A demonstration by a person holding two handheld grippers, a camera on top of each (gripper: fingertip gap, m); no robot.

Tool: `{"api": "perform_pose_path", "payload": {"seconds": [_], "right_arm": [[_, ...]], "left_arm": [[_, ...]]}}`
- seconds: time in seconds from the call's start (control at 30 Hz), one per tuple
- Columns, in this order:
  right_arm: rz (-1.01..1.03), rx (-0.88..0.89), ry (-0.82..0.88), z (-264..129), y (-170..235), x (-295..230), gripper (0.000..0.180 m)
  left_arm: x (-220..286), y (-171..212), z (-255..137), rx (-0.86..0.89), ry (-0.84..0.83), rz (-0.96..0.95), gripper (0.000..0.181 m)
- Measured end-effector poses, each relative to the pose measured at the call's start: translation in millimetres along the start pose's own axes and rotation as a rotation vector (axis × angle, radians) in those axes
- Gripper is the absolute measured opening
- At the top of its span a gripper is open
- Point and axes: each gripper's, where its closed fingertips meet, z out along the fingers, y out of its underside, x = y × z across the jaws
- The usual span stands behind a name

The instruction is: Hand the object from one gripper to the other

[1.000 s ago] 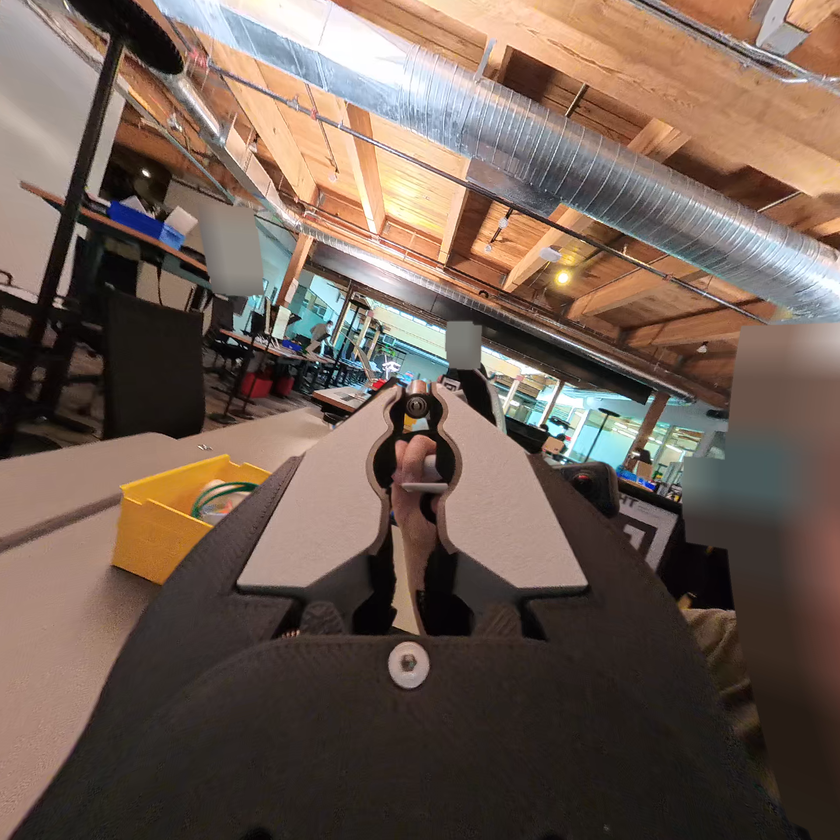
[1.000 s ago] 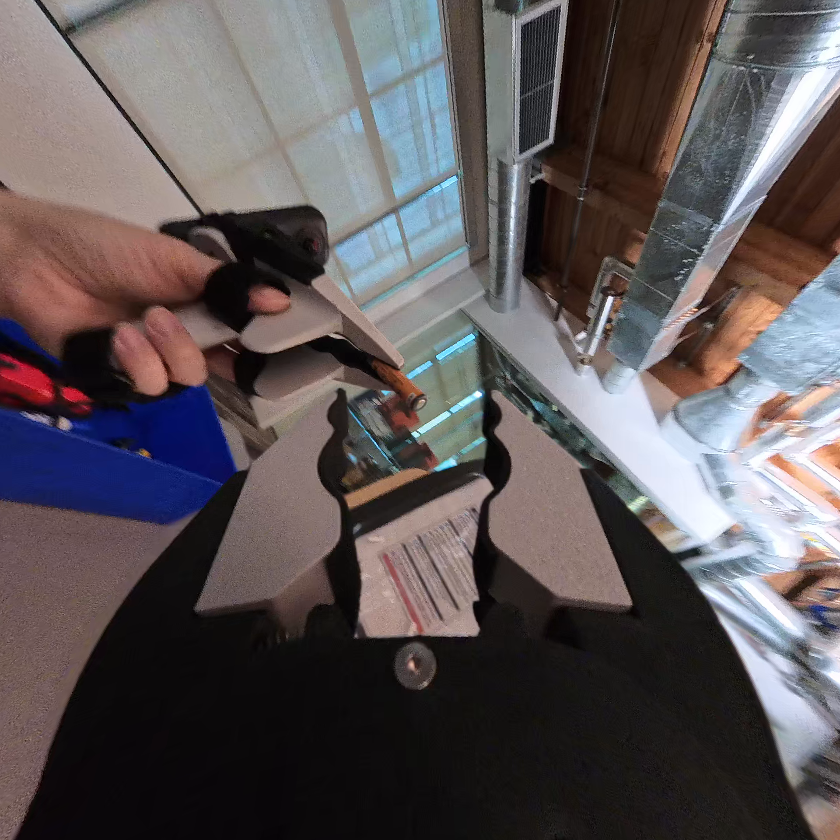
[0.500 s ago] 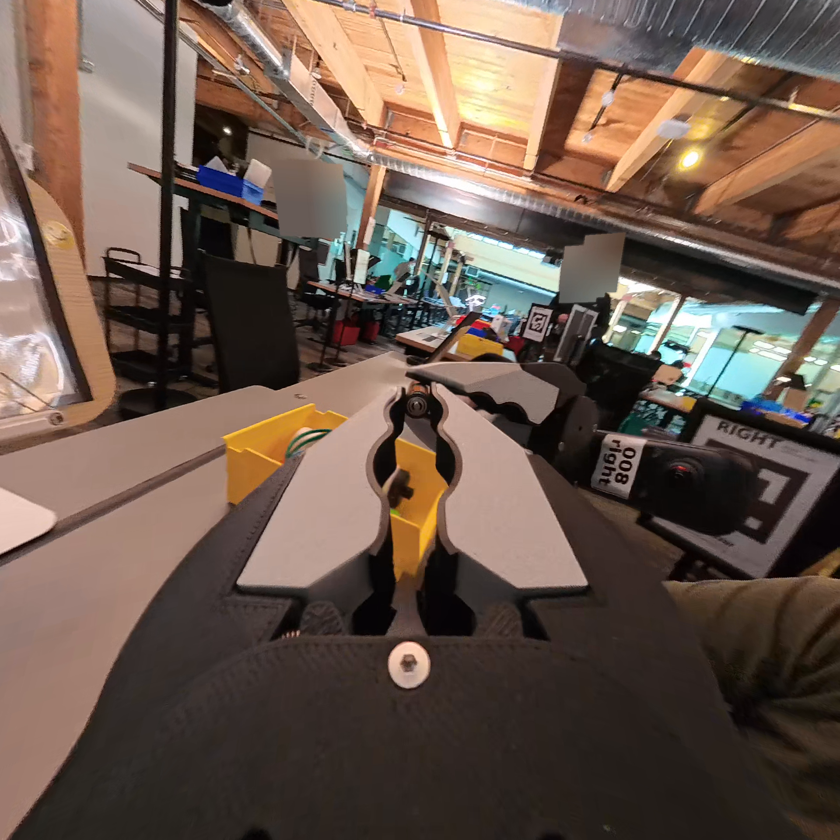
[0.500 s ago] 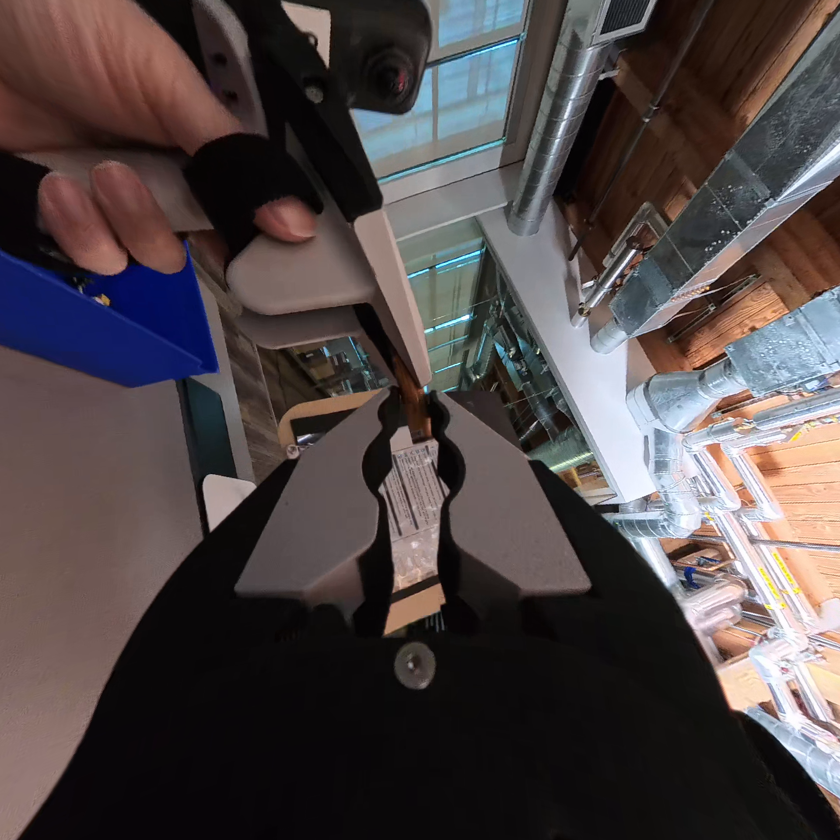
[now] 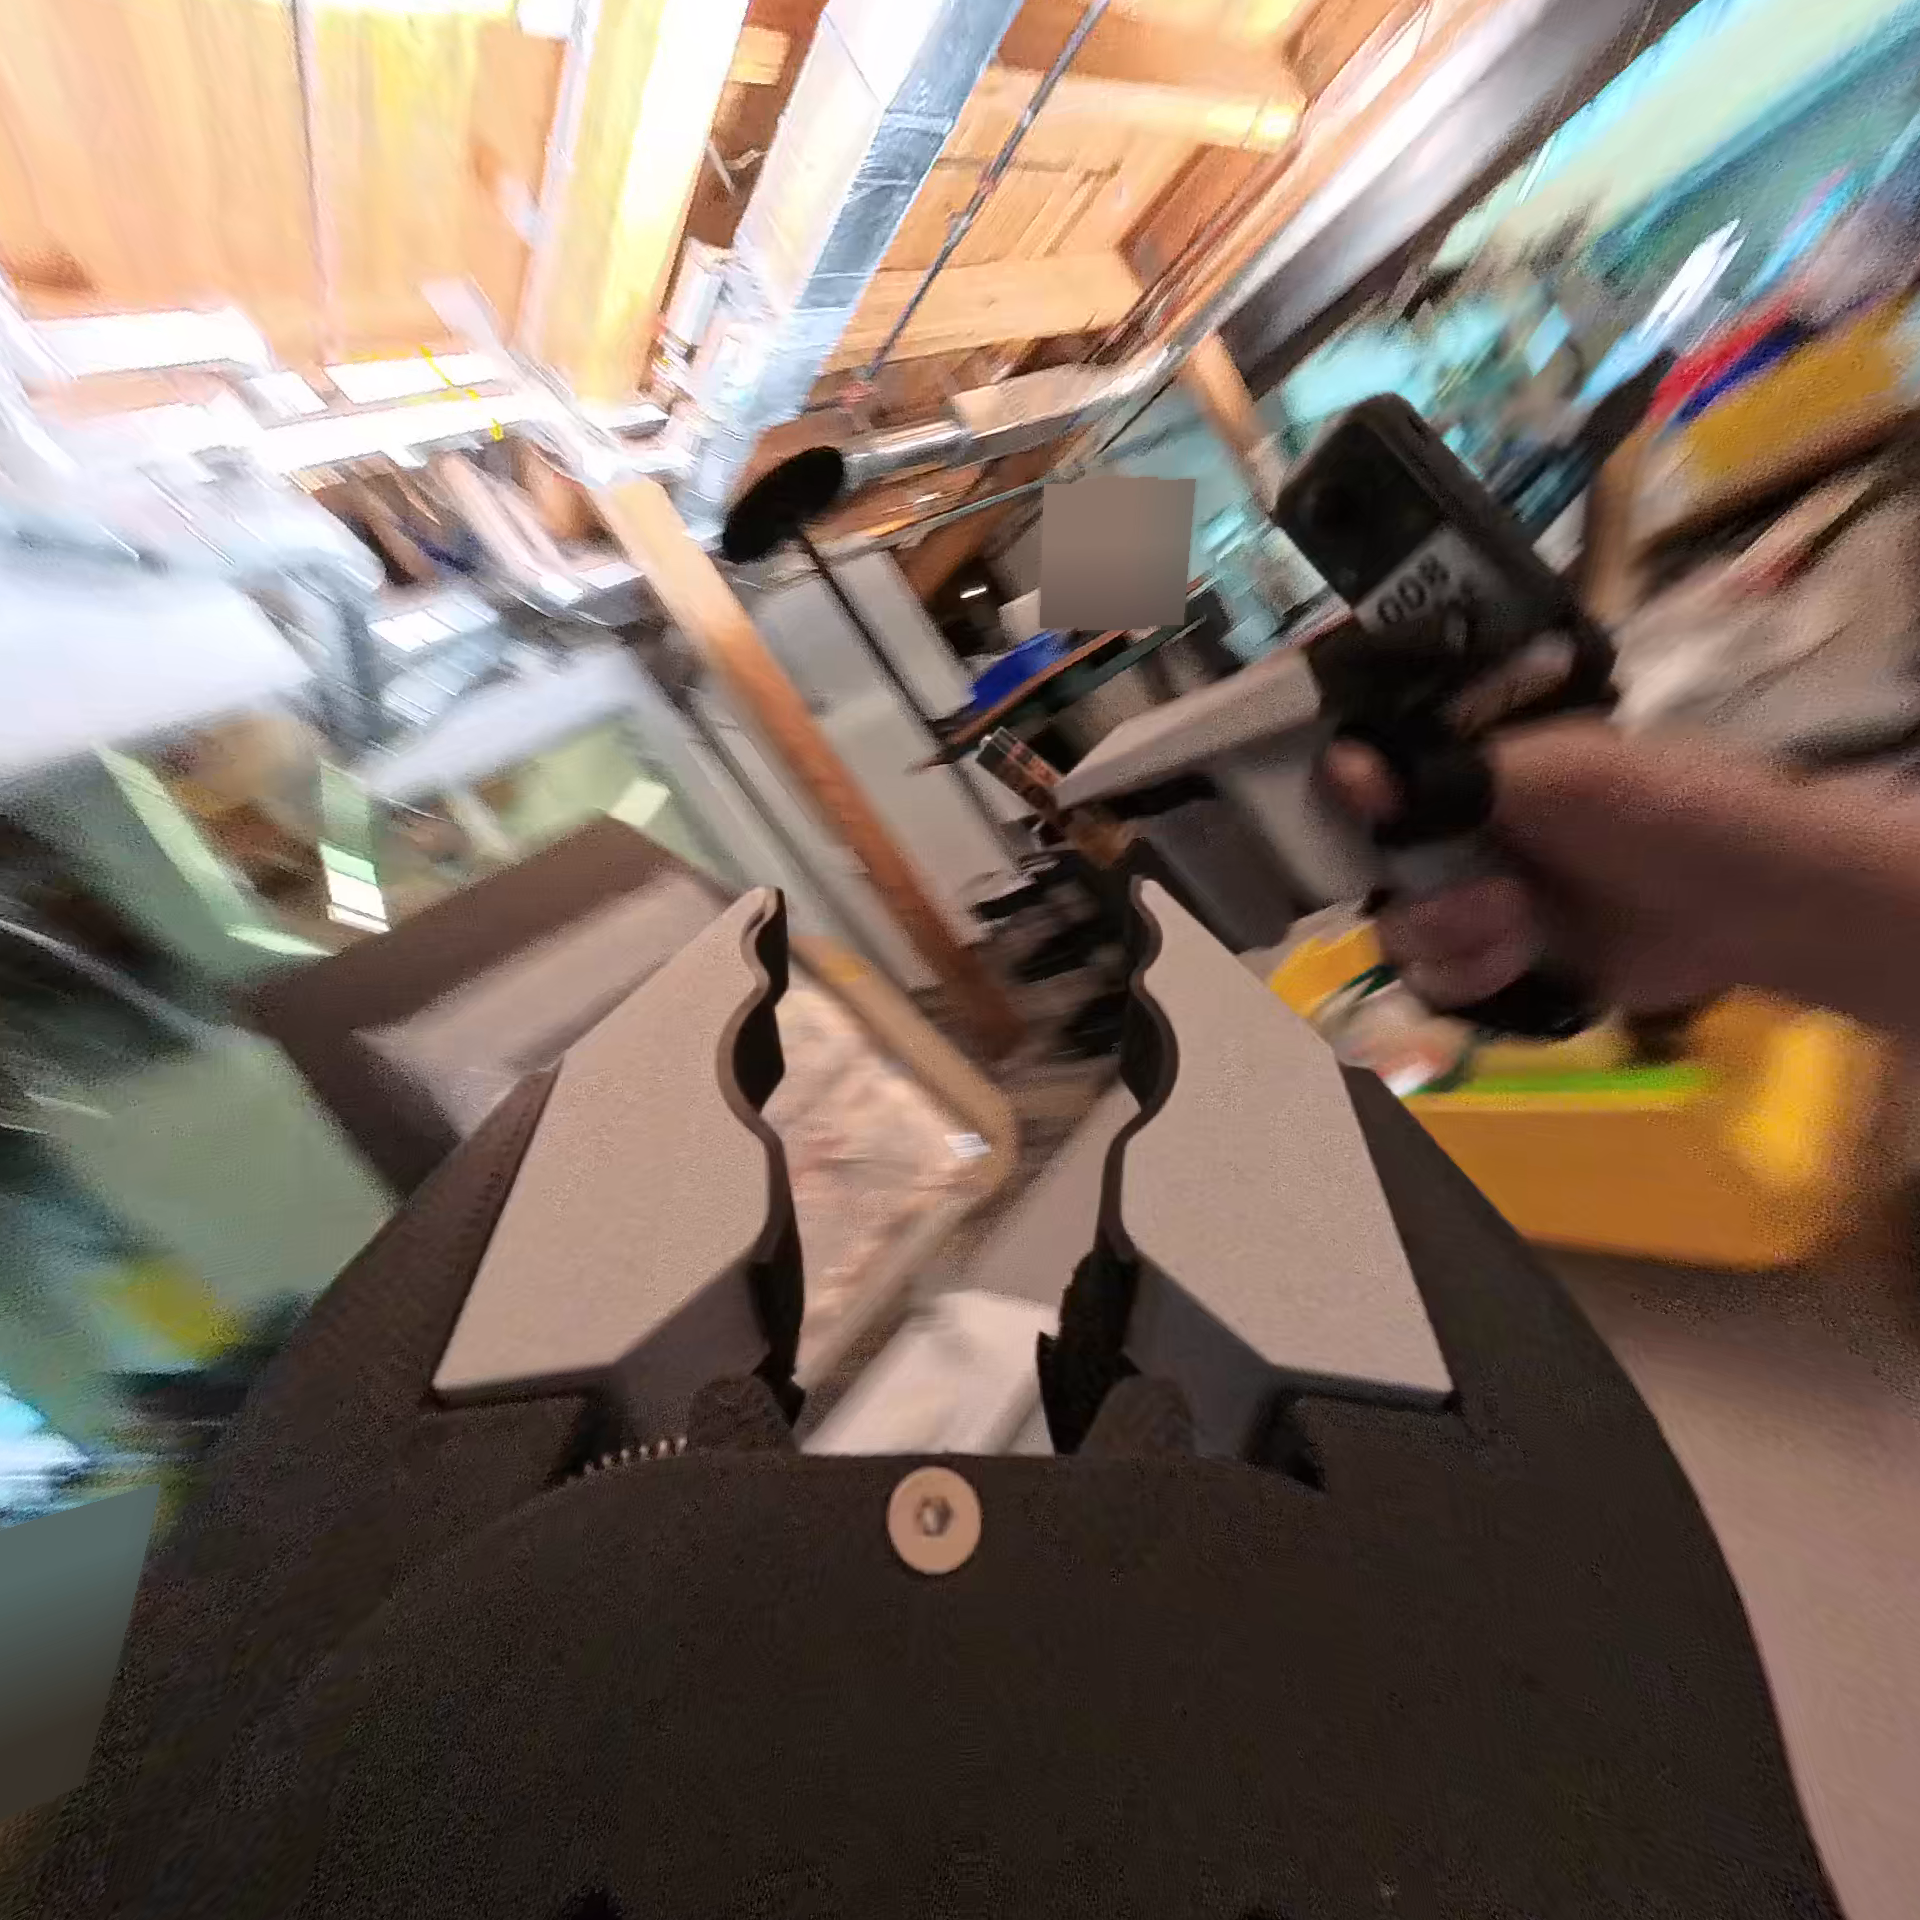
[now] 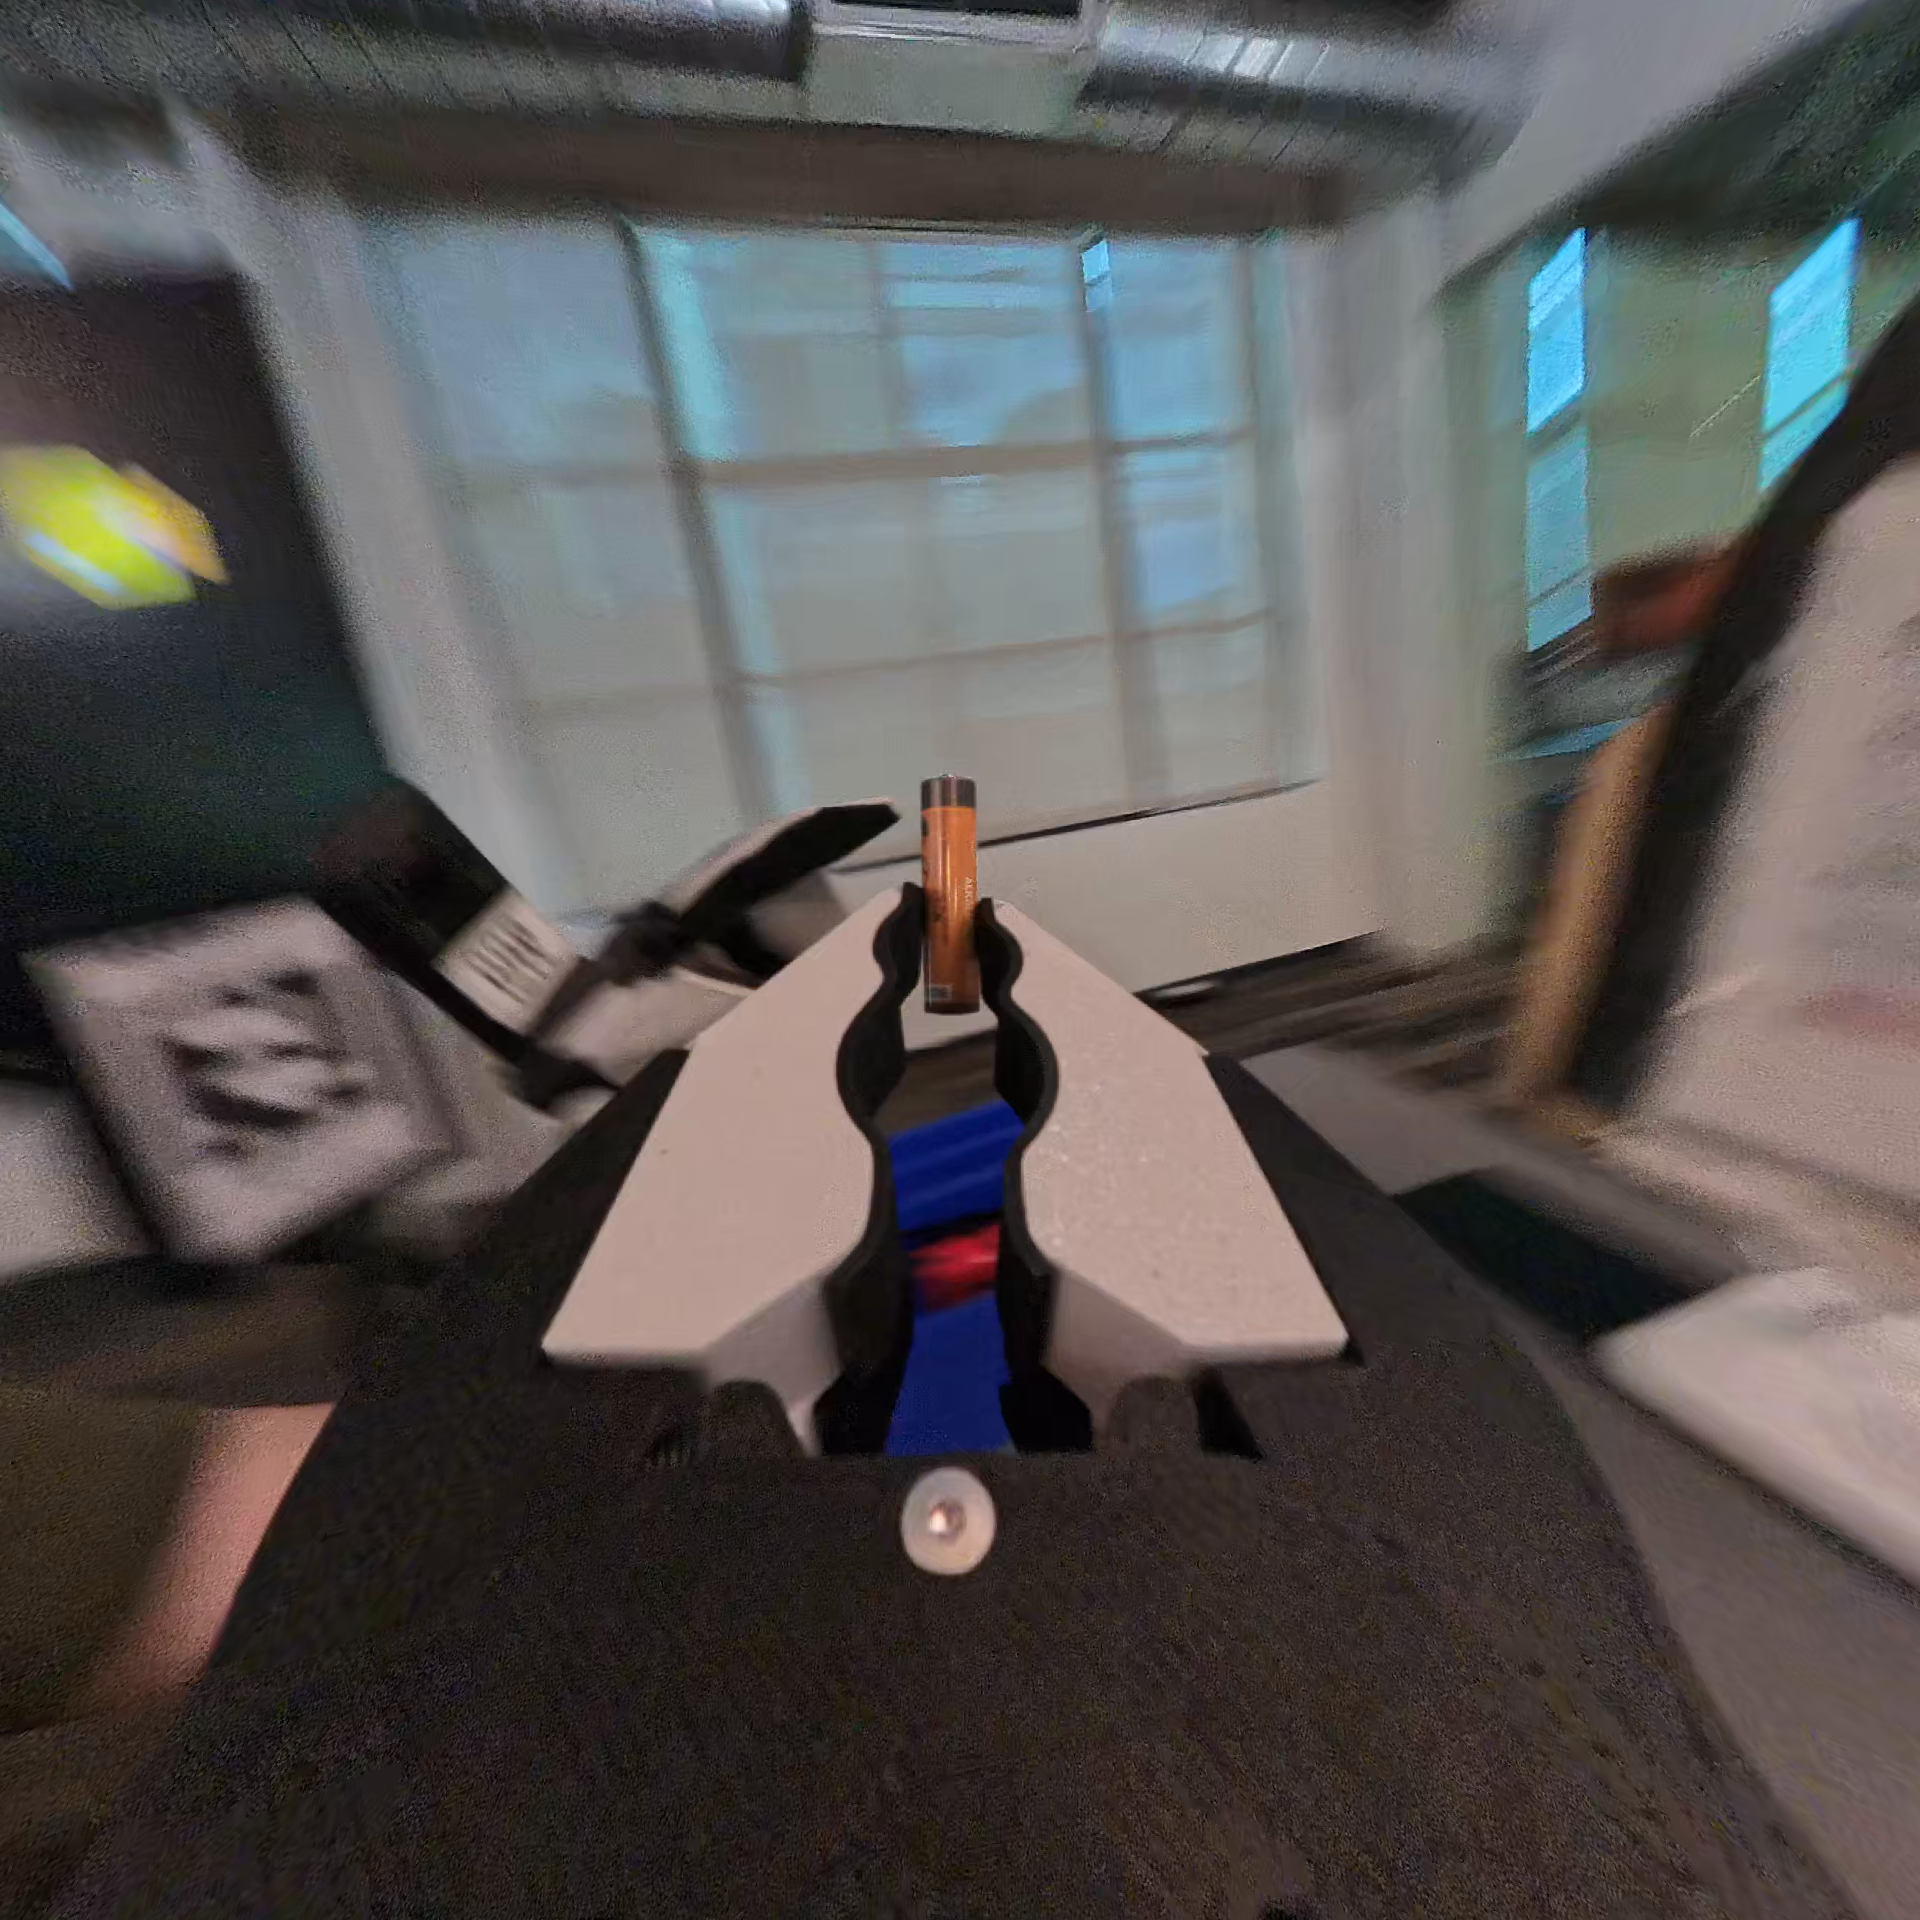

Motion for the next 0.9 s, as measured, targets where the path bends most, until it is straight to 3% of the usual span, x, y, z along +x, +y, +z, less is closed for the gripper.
{"api": "perform_pose_path", "payload": {"seconds": [0.1,0.2,0.37,0.53,0.77,0.9], "right_arm": [[0.409,-0.009,-0.213,0,10,-1,0.008],[0.567,-0.024,-0.323,4,20,-3,0.008],[0.674,-0.08,-0.503,11,34,-28,0.008],[0.68,-0.124,-0.501,15,46,-28,0.008],[0.635,-0.157,-0.521,11,47,-34,0.007],[0.635,-0.167,-0.527,11,48,-36,0.008]], "left_arm": [[7,10,-1,-0.08,-0.086,0.409,0.067],[25,20,7,-0.126,-0.038,0.449,0.071],[26,31,13,-0.16,-0.048,0.48,0.068],[30,26,11,-0.139,-0.029,0.499,0.066],[32,21,8,-0.115,-0.024,0.52,0.045],[32,20,7,-0.113,-0.023,0.534,0.045]]}}
